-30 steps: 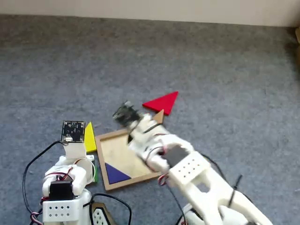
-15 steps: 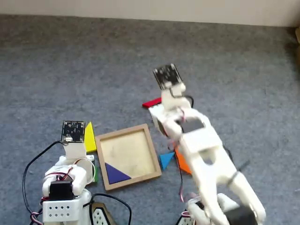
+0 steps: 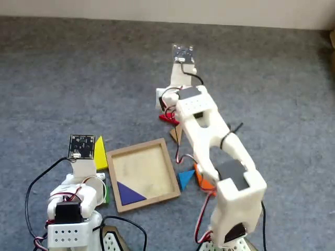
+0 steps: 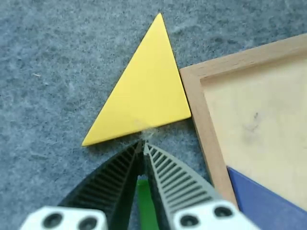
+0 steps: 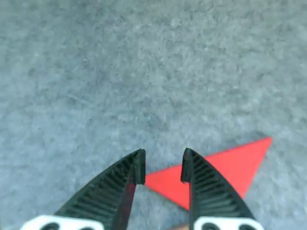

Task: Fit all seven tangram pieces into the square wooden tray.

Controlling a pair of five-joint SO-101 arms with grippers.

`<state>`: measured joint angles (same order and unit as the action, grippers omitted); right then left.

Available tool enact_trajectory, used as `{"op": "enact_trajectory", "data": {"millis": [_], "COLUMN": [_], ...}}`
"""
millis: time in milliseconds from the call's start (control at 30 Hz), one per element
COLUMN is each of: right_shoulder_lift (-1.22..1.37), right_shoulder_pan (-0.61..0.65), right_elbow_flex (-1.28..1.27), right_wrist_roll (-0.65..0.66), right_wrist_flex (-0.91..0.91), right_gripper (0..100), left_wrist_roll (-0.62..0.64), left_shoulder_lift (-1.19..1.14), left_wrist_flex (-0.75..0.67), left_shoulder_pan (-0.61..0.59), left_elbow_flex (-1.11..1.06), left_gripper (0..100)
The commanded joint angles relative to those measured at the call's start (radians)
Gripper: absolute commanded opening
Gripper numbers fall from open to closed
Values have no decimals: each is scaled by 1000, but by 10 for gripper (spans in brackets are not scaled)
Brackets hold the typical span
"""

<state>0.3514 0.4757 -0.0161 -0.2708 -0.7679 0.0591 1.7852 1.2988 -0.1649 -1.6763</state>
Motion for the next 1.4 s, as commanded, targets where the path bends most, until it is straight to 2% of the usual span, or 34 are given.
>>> {"op": "enact_trajectory", "data": {"millis": [0,200,400,700,833,1033,1167,1367], "right_shoulder_lift": [48,168,165,90,51,-91,-240,-420], "right_shoulder_pan": [-19,-36,-111,-168,-188,-245,-251,-248], "right_elbow_flex": [110,122,153,205,202,182,42,-266], "right_wrist_roll": [-12,-11,2,370,468,586,660,674], "right_wrist_flex": [-2,-19,-332,-687,-789,-817,-805,-579], "right_gripper": [135,135,135,135,134,134,134,134], "left_wrist_roll": [-9,-9,-9,-9,-9,-9,-9,-9], "left_shoulder_lift": [7,7,7,7,7,7,7,7], "left_wrist_flex": [6,6,6,6,6,6,6,6], "left_shoulder_pan": [-12,-12,-12,-12,-12,-12,-12,-12], "left_elbow_flex": [-21,-21,-21,-21,-21,-21,-21,-21], "left_gripper": [7,7,7,7,7,7,7,7]}}
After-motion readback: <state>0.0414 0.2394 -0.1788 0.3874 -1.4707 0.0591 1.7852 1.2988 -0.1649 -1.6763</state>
